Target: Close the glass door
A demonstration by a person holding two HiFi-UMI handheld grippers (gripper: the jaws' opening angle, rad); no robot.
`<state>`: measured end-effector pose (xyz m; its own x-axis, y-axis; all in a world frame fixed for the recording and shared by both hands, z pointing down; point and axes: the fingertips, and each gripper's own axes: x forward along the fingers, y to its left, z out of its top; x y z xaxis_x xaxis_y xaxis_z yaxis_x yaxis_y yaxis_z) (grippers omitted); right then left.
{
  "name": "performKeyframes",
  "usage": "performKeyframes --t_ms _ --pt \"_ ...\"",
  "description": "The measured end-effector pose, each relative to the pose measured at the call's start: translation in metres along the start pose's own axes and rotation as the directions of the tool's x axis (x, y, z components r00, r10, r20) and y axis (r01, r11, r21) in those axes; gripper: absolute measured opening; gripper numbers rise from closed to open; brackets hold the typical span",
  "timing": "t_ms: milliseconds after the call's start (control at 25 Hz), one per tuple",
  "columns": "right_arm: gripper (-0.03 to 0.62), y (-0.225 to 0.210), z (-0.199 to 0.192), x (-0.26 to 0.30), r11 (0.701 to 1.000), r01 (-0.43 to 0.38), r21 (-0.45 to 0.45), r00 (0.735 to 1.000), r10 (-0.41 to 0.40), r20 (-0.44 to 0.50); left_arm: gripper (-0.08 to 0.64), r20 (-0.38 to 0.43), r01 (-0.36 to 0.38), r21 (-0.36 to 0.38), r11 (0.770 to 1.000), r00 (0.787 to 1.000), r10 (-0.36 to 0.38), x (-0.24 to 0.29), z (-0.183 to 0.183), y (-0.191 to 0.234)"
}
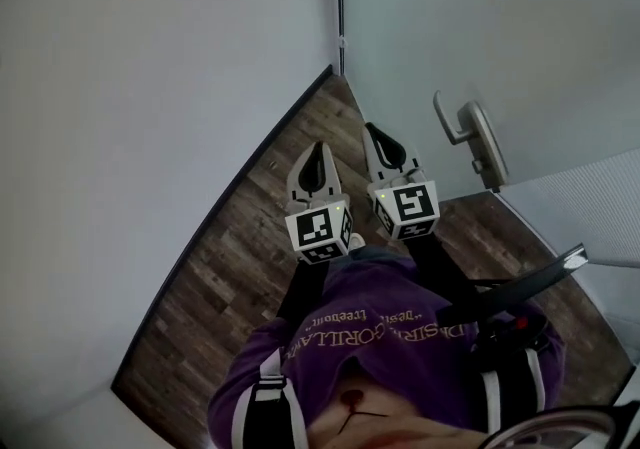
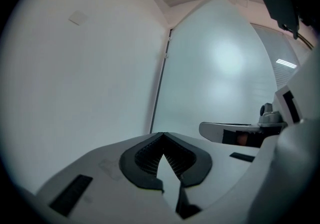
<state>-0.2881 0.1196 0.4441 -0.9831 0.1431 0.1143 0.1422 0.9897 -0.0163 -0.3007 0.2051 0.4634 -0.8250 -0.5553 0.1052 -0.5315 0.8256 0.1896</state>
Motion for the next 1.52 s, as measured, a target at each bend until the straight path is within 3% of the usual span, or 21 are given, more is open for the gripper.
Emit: performKeyframes --t_ms 160,280,400,560,680,800,880,920,960,1040,1160,1320,1400,1520 --pt "-0.011 -0.035 -0.001 -0.013 0.991 0.136 0.016 0.991 -0.136 0.002 0.002 -0.023 0.142 -0.013 0.990 0.990 -0.142 0.030 0.001 -0.030" --pt "-0.011 -0.055 0.004 -0.019 0.975 0.221 0.030 0.975 -0.221 0.010 0.002 -0.033 0.241 0.007 0.970 0.970 -0.241 0.052 0.006 -0.051" --pt "-0.011 -0.072 0.015 -0.029 0.942 0.332 0.056 0.942 -0.334 0.041 0.002 -0.070 0.379 0.035 0.925 0.924 -0.376 0.075 0.006 -0.078" --pt "-0.011 -0.088 0.022 -0.043 0.877 0.474 0.080 0.877 -0.478 0.050 0.000 -0.138 0.534 0.099 0.840 0.843 -0.520 0.093 0.001 -0.108" --pt "-0.011 -0.091 0.023 -0.051 0.834 0.546 0.081 0.833 -0.550 0.055 0.002 -0.173 0.678 0.135 0.722 0.734 -0.657 0.091 0.000 -0.129" --pt "-0.011 -0.098 0.021 -0.071 0.760 0.644 0.093 0.759 -0.649 0.046 0.002 -0.206 0.775 0.207 0.597 0.631 -0.748 0.092 0.003 -0.153" --pt "-0.011 -0.102 0.018 -0.087 0.700 0.707 0.100 0.701 -0.713 0.032 0.010 -0.244 0.836 0.289 0.466 0.536 -0.808 0.088 0.003 -0.174" --pt "-0.011 -0.104 0.017 -0.093 0.677 0.728 0.105 0.678 -0.734 0.027 0.088 -0.273 0.853 0.338 0.398 0.494 -0.826 0.086 -0.001 -0.182" --pt "-0.011 -0.104 0.016 -0.099 0.658 0.745 0.112 0.660 -0.751 0.023 0.152 -0.306 0.856 0.391 0.338 0.468 -0.829 0.087 -0.009 -0.186" --pt "-0.011 -0.105 0.014 -0.112 0.617 0.778 0.120 0.620 -0.784 0.014 0.203 -0.362 0.826 0.510 0.237 0.457 -0.812 0.092 -0.024 -0.192" --pt "-0.011 -0.106 0.011 -0.133 0.548 0.827 0.124 0.552 -0.834 0.004 0.245 -0.380 0.703 0.705 0.087 0.479 -0.792 0.100 -0.032 -0.204" --pt "-0.011 -0.108 0.010 -0.157 0.489 0.863 0.126 0.493 -0.870 -0.002 0.245 -0.386 0.529 0.843 -0.098 0.468 -0.795 0.100 -0.042 -0.218" --pt "-0.011 -0.109 0.007 -0.167 0.467 0.876 0.125 0.471 -0.882 -0.002 0.247 -0.404 0.469 0.867 -0.170 0.460 -0.791 0.099 -0.052 -0.223" --pt "-0.011 -0.111 0.004 -0.177 0.444 0.887 0.128 0.449 -0.894 -0.007 0.247 -0.419 0.431 0.873 -0.227 0.428 -0.801 0.093 -0.060 -0.234"
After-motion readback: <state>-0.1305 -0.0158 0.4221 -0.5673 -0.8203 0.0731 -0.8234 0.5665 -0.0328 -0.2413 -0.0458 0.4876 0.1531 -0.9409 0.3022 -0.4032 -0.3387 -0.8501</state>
